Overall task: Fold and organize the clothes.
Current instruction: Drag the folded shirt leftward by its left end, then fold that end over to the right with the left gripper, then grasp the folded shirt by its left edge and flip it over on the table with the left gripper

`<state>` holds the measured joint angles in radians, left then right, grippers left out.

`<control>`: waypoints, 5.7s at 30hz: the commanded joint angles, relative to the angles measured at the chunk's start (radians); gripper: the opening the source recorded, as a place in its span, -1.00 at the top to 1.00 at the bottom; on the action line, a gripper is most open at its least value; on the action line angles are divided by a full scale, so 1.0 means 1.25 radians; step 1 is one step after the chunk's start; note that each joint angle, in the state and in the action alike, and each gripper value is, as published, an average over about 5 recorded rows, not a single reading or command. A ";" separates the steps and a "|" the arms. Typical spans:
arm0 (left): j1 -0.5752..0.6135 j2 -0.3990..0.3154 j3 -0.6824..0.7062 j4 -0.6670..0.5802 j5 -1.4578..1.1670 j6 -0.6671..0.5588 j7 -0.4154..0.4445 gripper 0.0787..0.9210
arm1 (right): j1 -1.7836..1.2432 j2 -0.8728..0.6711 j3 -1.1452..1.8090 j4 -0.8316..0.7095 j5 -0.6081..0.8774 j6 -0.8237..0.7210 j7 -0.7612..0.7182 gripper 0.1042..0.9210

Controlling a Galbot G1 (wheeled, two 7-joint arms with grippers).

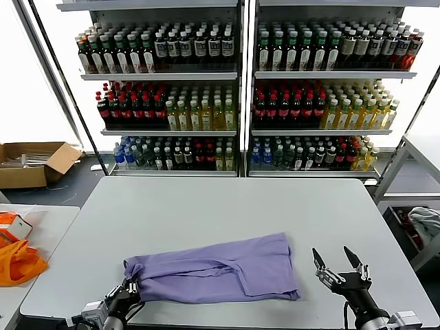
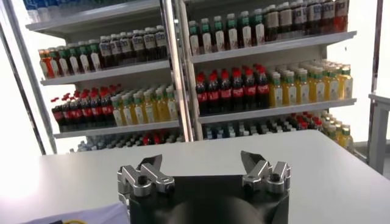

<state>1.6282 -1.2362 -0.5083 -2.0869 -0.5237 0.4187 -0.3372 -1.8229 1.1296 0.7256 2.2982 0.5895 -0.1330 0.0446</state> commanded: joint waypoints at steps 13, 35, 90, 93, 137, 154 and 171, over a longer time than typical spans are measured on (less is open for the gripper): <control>-0.047 0.254 -0.278 0.170 0.033 -0.209 0.251 0.95 | -0.011 -0.004 0.012 0.009 0.014 0.004 0.000 -0.76; -0.126 0.310 -0.081 -0.064 0.059 -0.059 0.312 0.95 | -0.035 0.008 0.021 0.024 0.013 0.006 -0.002 -0.76; -0.111 0.259 -0.138 -0.130 -0.100 0.110 0.239 -0.76 | 0.024 0.033 -0.048 -0.010 -0.026 -0.007 0.001 -0.76; -0.134 0.276 -0.173 -0.039 -0.167 0.125 0.211 -0.76 | 0.023 0.033 -0.053 -0.013 -0.026 -0.005 0.000 -0.76; -0.181 0.111 0.019 0.110 -0.260 0.117 0.079 0.14 | 0.031 0.021 -0.053 -0.013 -0.015 -0.004 0.000 -0.76; -0.079 0.318 -0.440 0.198 -0.312 0.024 0.213 0.92 | 0.030 0.002 -0.026 -0.020 0.014 0.007 -0.003 -0.76; -0.127 0.460 -0.450 0.116 -0.285 0.126 0.223 0.92 | 0.015 -0.006 -0.010 -0.019 0.034 0.025 -0.009 -0.76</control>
<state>1.4904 -0.7370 -1.0559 -1.8426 -0.8872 0.5383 -0.0608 -1.7999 1.1231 0.7071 2.2742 0.6271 -0.1050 0.0335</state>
